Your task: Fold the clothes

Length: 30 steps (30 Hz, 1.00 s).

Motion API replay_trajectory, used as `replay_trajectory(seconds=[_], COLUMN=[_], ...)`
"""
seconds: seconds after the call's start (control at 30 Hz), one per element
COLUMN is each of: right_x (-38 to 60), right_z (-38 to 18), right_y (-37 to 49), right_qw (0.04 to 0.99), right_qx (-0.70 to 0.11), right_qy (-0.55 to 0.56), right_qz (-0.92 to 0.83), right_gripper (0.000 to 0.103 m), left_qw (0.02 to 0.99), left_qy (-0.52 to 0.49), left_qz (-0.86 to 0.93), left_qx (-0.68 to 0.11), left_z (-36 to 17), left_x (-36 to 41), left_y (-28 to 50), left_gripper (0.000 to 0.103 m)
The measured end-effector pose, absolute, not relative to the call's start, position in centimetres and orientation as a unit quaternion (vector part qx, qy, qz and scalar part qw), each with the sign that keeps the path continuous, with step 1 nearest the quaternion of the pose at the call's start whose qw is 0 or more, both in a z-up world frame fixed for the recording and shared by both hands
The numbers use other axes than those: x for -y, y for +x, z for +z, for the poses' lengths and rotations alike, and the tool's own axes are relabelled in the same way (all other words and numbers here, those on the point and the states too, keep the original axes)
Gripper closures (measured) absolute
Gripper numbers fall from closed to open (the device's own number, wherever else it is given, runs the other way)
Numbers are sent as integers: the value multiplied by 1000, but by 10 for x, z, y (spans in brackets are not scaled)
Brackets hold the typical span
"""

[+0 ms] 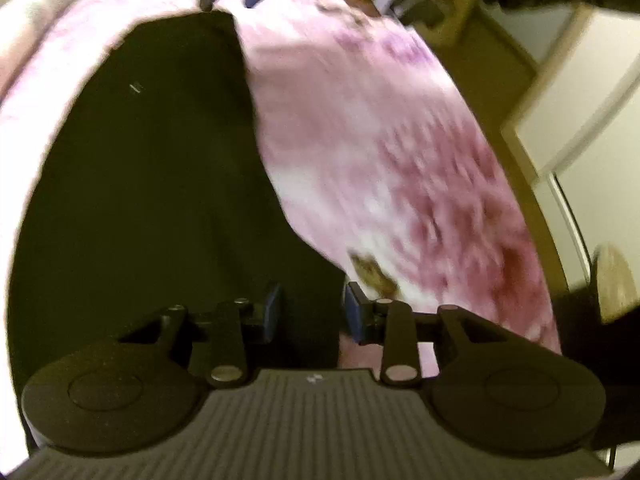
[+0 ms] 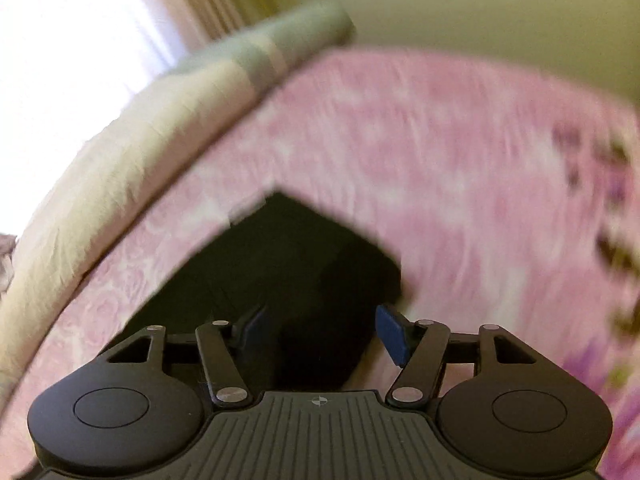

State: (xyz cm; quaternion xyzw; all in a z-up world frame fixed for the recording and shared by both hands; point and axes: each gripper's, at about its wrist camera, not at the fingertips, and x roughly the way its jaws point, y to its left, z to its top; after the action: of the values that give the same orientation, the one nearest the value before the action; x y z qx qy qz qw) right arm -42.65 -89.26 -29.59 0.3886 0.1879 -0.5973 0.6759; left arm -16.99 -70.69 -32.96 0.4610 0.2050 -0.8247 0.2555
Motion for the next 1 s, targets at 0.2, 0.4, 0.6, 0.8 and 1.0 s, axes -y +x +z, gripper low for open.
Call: replay_trajectory(seconds=[0.2,0.4,0.6,0.8,1.0], right_x=[969,1028,1036,988,885], right_z=[-303,-356,-366,-326,-308], right_y=[-405,-367,-380,-385,-347], right_qw=[734,736,745,742,800], right_qx=[-234,-322,-316,-283,-288], right_qy=[348,353,348,293,243], right_qz=[-534,-479,-474,-533,-466], right_gripper=[40,82,82,25,25], left_qw=[330,332,338,352,414], left_qy=[463,485,478,475,474], left_qz=[-792,-777,-777,-773,-731], left_qx=[-223,-225,-231,-230,-262], left_z=[-349,-377,-381,-368,-365], left_x=[745,746,745,737,695], left_y=[-173,-189,-187,-176,-118], left_gripper=[74,74,73,72,69])
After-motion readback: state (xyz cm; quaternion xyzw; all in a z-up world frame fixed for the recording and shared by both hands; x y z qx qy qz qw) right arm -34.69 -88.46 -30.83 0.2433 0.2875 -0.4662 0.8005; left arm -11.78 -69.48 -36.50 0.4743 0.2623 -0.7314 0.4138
